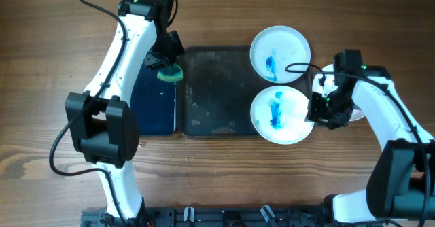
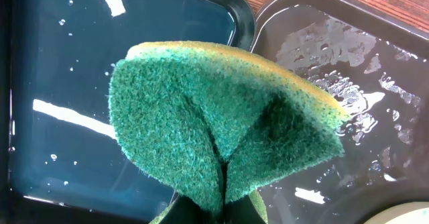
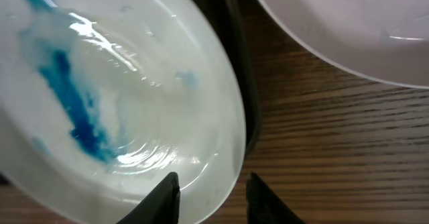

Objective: Clean dirty plates on tray and stack at the side
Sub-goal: 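Move the right gripper to the lower-right plate and drag it to center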

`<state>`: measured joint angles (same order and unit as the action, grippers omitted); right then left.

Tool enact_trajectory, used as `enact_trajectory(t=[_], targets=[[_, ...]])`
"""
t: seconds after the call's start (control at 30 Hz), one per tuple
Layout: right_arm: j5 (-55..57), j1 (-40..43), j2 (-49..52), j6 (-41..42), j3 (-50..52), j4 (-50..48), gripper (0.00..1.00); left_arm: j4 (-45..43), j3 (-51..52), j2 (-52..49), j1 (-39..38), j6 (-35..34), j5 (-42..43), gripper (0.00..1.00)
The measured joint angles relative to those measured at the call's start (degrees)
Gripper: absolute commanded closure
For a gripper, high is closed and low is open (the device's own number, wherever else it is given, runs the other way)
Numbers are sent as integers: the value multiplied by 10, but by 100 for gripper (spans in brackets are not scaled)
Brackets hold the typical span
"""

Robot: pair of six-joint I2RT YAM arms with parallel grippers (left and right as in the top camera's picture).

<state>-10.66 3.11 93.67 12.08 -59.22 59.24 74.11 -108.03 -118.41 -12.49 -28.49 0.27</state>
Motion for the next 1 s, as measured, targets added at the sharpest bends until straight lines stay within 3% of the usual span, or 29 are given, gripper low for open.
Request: enact_trajectory(t=[0.23, 0.33, 0.53, 0.8, 0.9, 1.0], targets=[[33, -1, 0, 20, 82, -110, 80, 0, 0, 0, 0, 0, 0, 96], [33, 0, 0, 18, 86, -124, 96, 0, 0, 0, 0, 0, 0, 96], [8, 2, -8, 6, 86, -125, 95, 0, 0, 0, 0, 0, 0, 96], [-13, -3, -14, 0, 70, -52, 96, 0, 0, 0, 0, 0, 0, 96], [-32, -48, -39, 9, 37, -49, 96, 0, 0, 0, 0, 0, 0, 96], [-44, -147, -46, 64, 4, -92, 96, 0, 0, 0, 0, 0, 0, 96]])
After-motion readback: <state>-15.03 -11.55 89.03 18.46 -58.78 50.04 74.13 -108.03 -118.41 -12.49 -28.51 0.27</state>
